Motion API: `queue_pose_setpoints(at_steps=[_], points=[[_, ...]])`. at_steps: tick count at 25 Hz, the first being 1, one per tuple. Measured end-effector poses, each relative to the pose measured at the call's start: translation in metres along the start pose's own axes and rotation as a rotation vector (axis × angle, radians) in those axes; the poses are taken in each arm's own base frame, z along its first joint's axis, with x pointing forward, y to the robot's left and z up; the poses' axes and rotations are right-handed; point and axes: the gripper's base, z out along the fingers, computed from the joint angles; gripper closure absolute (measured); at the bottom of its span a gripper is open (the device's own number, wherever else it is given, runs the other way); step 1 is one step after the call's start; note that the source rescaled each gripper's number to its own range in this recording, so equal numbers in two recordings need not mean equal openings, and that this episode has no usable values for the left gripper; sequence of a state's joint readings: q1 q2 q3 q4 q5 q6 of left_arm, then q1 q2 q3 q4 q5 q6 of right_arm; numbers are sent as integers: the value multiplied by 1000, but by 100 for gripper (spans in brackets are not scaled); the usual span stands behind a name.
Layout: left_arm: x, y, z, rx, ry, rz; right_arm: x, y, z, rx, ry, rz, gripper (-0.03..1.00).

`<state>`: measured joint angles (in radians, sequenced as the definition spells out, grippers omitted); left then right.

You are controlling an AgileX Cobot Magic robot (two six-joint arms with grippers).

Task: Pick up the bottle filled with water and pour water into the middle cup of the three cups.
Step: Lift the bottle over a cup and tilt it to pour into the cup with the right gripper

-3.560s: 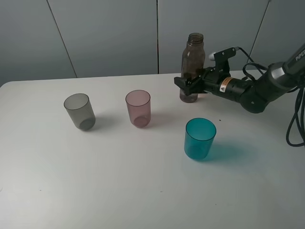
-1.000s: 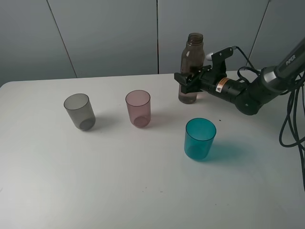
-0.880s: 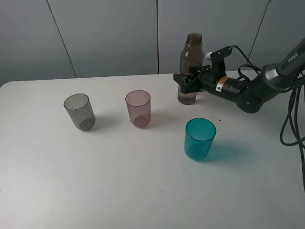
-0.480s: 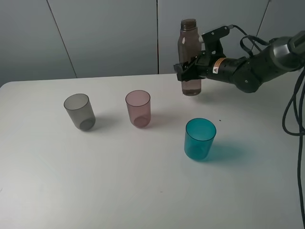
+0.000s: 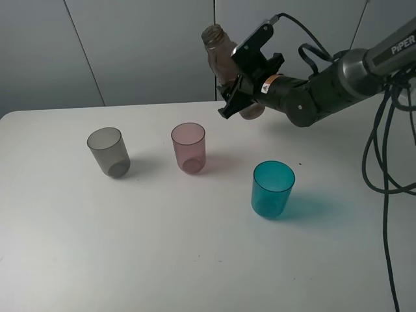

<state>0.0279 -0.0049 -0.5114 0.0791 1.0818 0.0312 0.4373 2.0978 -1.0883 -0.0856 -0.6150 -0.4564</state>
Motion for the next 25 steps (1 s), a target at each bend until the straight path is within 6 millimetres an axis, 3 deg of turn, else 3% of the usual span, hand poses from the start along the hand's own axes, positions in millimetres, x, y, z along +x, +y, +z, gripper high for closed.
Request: queue_pose_setpoints(at_steps=[6,14,25], points=[[0,0,0,0,0,2,-1,3,-1,16,-14,-108,97],[0,0,0,0,0,2,20,1,-12,28,23,-280,97],[0,0,0,0,0,2,20,1,-12,29,31,-545,97]])
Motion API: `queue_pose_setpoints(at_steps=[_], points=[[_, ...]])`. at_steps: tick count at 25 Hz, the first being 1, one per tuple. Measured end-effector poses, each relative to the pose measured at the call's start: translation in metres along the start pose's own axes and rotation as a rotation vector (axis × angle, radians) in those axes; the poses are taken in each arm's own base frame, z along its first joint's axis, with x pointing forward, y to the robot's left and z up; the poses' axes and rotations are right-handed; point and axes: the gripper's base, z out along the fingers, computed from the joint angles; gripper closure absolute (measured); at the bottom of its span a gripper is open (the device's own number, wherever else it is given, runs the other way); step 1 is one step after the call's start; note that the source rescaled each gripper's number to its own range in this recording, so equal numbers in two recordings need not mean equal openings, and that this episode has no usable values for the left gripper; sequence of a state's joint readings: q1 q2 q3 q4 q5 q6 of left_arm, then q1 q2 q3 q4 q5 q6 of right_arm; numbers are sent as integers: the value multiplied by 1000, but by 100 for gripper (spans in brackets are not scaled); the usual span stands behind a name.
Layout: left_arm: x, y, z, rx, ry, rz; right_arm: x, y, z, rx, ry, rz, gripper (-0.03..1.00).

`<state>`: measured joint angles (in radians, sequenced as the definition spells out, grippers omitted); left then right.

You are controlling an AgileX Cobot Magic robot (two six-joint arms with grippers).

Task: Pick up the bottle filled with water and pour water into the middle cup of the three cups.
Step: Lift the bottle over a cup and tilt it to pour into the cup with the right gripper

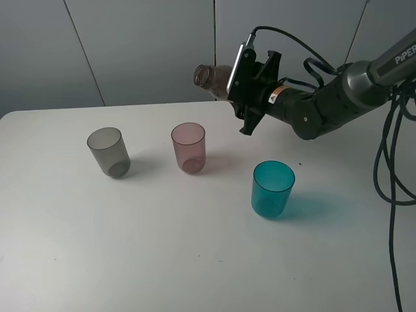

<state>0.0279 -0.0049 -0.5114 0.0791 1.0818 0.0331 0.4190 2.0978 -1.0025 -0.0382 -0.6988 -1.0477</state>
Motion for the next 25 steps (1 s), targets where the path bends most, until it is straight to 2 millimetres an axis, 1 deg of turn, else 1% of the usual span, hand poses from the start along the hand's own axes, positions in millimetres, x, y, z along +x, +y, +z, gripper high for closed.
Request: queue_pose_setpoints(at_steps=[8,18,25], points=[[0,0,0,0,0,0,0,0,0,0,0,-171,97],[0,0,0,0,0,0,-14,8,0,-7,-17,-210,97],[0,0,0,0,0,0,-17,10,0,-3,16,-271,97]])
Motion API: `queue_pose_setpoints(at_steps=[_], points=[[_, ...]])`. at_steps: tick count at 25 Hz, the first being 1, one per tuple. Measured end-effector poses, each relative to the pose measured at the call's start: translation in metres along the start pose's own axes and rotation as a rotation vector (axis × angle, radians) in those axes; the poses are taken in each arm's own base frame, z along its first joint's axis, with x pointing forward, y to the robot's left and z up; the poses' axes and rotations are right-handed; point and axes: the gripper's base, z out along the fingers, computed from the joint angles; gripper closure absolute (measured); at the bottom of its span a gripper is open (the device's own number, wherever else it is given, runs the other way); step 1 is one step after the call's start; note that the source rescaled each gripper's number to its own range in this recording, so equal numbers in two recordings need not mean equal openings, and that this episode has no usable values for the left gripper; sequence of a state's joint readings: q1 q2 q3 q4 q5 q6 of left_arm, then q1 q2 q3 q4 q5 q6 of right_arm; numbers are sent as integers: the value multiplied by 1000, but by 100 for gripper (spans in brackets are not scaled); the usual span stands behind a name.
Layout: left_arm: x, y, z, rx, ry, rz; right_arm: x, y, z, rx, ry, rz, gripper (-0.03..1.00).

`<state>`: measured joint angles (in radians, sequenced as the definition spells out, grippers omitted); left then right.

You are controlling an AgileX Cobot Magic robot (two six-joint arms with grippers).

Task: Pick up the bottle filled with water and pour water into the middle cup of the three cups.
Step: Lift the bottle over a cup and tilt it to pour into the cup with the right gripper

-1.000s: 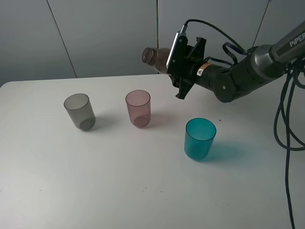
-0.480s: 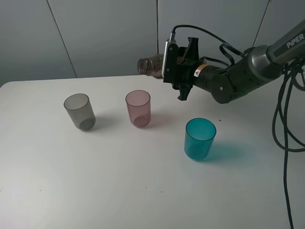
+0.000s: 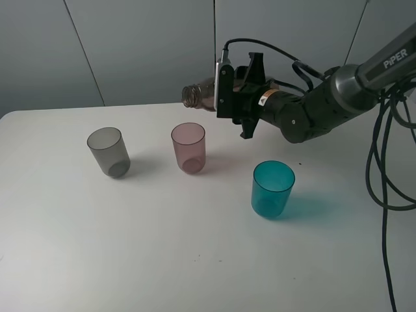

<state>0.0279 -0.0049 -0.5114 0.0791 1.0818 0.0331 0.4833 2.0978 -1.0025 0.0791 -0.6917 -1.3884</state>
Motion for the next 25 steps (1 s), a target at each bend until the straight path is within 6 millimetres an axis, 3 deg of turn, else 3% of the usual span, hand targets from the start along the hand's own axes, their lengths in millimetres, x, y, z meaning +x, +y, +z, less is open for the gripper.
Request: queue_pose_setpoints(at_steps=[25], points=[[0,0,0,0,0,0,1,0,0,0,22,-187,97]])
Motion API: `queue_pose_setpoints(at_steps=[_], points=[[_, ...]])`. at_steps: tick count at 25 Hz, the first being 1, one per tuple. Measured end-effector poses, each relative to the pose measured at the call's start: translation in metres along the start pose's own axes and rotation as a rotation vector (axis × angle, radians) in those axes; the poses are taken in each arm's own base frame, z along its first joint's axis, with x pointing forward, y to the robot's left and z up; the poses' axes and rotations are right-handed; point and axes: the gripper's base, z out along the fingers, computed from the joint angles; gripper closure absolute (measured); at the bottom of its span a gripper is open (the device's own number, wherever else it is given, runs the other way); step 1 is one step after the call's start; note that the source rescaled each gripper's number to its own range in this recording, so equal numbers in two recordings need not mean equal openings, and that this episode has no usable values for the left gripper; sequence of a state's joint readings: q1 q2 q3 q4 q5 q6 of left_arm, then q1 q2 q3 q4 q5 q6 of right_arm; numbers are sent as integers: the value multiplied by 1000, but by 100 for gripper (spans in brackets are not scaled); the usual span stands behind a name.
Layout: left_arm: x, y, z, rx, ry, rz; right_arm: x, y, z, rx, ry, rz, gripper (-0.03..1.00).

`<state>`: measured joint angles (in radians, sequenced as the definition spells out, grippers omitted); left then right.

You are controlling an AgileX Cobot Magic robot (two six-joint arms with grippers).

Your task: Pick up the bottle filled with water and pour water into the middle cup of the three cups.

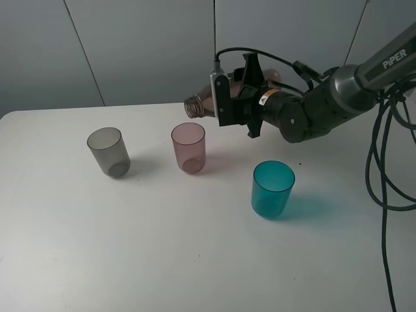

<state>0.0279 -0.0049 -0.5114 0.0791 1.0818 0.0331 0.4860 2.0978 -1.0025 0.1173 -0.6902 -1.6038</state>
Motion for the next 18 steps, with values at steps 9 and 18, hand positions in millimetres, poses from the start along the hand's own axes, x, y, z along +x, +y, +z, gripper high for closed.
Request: queue_pose_setpoints(at_steps=[9,18], points=[[0,0,0,0,0,0,0,0,0,0,0,-40,97],[0,0,0,0,0,0,0,0,0,0,0,-76,97]])
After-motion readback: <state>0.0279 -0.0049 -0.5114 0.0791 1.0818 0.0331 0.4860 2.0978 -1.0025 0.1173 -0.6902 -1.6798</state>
